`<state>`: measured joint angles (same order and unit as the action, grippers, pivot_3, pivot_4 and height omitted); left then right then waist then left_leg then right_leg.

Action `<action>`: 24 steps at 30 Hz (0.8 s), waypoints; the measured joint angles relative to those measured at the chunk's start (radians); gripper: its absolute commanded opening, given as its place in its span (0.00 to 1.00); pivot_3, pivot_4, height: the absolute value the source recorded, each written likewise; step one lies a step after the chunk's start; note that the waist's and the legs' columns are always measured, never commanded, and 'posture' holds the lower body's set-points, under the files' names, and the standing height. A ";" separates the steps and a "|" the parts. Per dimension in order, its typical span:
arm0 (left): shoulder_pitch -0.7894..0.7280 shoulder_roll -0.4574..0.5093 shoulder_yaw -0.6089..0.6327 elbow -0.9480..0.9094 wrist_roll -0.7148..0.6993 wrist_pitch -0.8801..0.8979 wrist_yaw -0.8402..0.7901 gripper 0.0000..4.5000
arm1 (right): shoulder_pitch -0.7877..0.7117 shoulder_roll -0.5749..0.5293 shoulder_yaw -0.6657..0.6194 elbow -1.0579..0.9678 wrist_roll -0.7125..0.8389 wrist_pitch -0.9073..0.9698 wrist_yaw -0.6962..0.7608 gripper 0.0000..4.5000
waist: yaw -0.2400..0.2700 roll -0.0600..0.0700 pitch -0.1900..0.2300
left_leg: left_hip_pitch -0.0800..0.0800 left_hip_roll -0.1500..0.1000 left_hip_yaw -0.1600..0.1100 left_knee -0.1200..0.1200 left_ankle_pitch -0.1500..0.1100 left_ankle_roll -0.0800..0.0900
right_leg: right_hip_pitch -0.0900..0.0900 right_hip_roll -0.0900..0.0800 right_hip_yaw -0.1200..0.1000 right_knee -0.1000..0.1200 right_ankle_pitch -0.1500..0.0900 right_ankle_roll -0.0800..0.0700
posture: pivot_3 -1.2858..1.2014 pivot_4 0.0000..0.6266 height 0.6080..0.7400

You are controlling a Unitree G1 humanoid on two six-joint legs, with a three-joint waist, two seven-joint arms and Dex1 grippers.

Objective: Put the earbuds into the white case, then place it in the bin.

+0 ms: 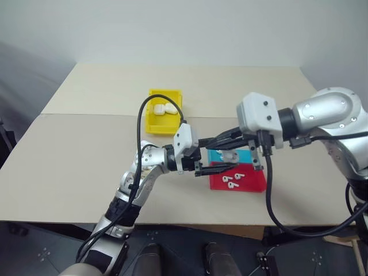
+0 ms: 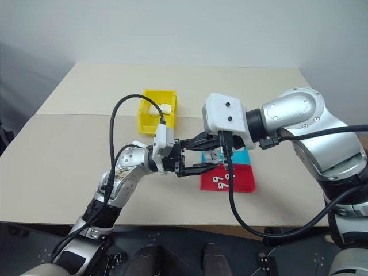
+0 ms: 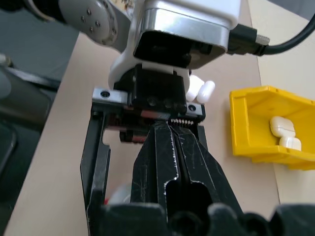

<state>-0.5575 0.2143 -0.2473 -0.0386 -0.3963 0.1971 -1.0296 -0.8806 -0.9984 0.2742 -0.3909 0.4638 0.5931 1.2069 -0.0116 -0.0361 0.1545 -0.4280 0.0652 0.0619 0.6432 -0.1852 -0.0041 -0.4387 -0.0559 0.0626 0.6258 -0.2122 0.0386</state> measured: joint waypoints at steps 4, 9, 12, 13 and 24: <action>0.025 0.016 0.005 -0.009 0.003 0.002 0.014 0.63 | 0.049 -0.031 -0.050 0.002 -0.009 -0.007 0.014 0.01 | 0.000 0.000 0.000 | 0.000 0.000 0.000 0.000 0.000 0.000 | 0.000 0.000 0.000 0.000 0.000 0.000 | 0.52 0.24 1.00; 0.027 0.036 0.061 -0.082 -0.005 0.002 0.051 0.63 | 0.085 -0.008 -0.206 0.004 0.066 0.067 -0.039 0.01 | -0.003 0.000 0.000 | 0.002 0.000 0.000 0.000 0.000 0.000 | 0.001 0.000 0.001 0.002 0.001 0.000 | 0.52 0.24 1.00; 0.027 0.033 0.096 -0.106 0.000 0.014 0.122 0.63 | 0.124 0.048 -0.330 -0.013 0.151 0.143 -0.137 0.01 | -0.001 0.000 0.000 | 0.003 0.000 0.000 0.000 0.000 0.000 | 0.002 0.000 0.000 0.002 0.001 0.000 | 0.52 0.24 1.00; 0.023 0.024 0.119 -0.103 0.015 0.027 0.183 0.63 | 0.152 0.080 -0.390 -0.029 0.184 0.178 -0.194 0.01 | 0.000 0.000 0.000 | 0.003 0.000 -0.001 0.001 0.000 0.000 | 0.002 0.000 0.000 0.002 0.001 0.001 | 0.52 0.24 1.00; -0.384 -0.017 0.255 0.532 0.359 -0.027 0.830 0.63 | 0.379 0.177 -0.542 -0.186 0.216 0.295 -0.569 0.01 | 0.007 0.000 0.000 | 0.003 -0.001 -0.001 0.002 0.001 0.002 | 0.003 0.000 0.001 0.001 0.000 0.007 | 0.52 0.24 1.00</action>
<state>-0.9416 0.1972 0.0077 0.4933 -0.0376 0.1704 -0.2000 -0.5013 -0.8218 -0.2675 -0.5769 0.6793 0.8882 0.6383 -0.0043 -0.0363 0.1546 -0.4250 0.0638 0.0611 0.6448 -0.1840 -0.0024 -0.4352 -0.0558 0.0632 0.6267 -0.2121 0.0454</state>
